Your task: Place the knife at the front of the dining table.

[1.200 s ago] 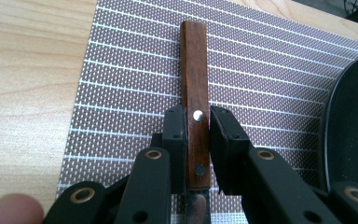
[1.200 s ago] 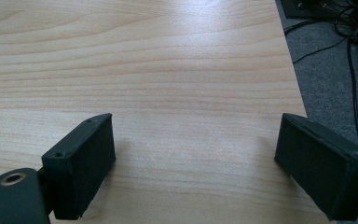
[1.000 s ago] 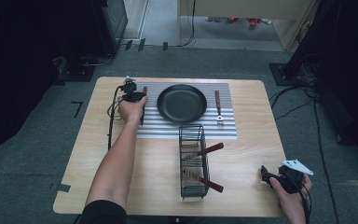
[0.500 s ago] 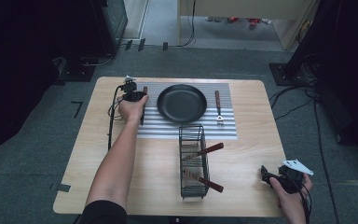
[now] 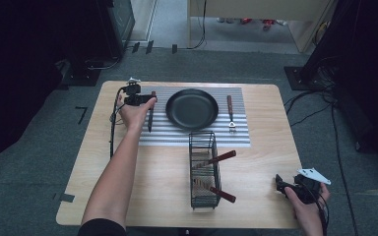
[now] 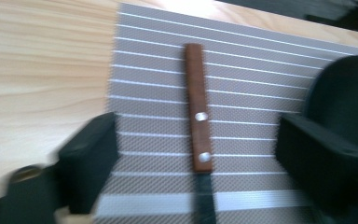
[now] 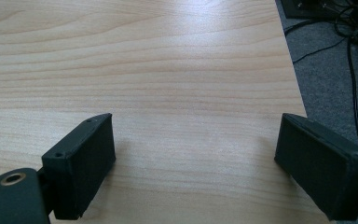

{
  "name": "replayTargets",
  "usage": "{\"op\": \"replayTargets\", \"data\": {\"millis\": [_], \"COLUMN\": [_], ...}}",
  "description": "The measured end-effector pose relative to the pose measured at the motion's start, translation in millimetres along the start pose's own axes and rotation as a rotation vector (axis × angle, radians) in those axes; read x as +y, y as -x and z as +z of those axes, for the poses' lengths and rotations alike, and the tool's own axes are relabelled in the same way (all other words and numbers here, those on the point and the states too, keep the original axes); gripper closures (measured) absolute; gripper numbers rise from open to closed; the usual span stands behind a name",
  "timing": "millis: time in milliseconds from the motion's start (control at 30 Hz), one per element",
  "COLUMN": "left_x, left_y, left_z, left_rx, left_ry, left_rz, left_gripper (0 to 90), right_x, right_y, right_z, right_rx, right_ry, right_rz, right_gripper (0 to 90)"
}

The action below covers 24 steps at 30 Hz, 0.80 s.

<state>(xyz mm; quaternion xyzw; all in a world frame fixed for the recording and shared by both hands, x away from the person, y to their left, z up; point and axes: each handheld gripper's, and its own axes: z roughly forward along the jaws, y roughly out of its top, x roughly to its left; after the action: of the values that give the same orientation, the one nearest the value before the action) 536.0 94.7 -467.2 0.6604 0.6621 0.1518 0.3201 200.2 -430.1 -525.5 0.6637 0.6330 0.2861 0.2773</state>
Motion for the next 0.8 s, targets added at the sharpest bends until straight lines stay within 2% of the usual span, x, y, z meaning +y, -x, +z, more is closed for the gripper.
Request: {"op": "replayTargets", "data": {"millis": [67, 100, 133, 200, 267, 300, 333, 433, 600, 800], "left_x": [-0.5, -2.0, -2.0, -6.6, -8.4, -12.9, -15.5, -23.0, -35.3, -47.9], "left_y": [-0.9, -2.2, -2.2, -2.0, -2.0, -1.6, -1.6, -4.6, -8.7, -11.0], "left_z": [-3.1, -8.8, -8.8, -17.9, -20.8, -27.0, -29.9, -37.7, -50.4, -71.0], "left_rx": [0.012, 0.017, 0.017, 0.027, 0.023, 0.059, 0.056, 0.017, 0.01, -0.004], "left_ry": [0.01, 0.014, 0.014, 0.025, 0.03, 0.038, 0.051, 0.044, 0.046, 0.081], "left_rz": [0.007, 0.018, 0.018, 0.044, 0.048, 0.065, 0.069, 0.078, 0.097, 0.12], "left_gripper": [9.4, 0.9, 0.9, 0.0, 0.0, 0.0, 0.0, 0.0, 0.0, 0.0], "right_x": [0.0, 0.0, 0.0, 0.0, 0.0, 0.0, 0.0, 0.0, 0.0, 0.0], "right_y": [0.0, 0.0, 0.0, 0.0, 0.0, 0.0, 0.0, 0.0, 0.0, 0.0], "right_z": [0.0, 0.0, 0.0, 0.0, 0.0, 0.0, 0.0, 0.0, 0.0, 0.0], "right_rx": [0.0, 0.0, 0.0, 0.0, 0.0, 0.0, 0.0, 0.0, 0.0, 0.0], "right_ry": [0.0, 0.0, 0.0, 0.0, 0.0, 0.0, 0.0, 0.0, 0.0, 0.0], "right_rz": [0.0, 0.0, 0.0, 0.0, 0.0, 0.0, 0.0, 0.0, 0.0, 0.0], "right_gripper": [11.5, 11.5, 11.5, 11.5, 11.5, 11.5, 11.5, 11.5, 11.5, 11.5]}}
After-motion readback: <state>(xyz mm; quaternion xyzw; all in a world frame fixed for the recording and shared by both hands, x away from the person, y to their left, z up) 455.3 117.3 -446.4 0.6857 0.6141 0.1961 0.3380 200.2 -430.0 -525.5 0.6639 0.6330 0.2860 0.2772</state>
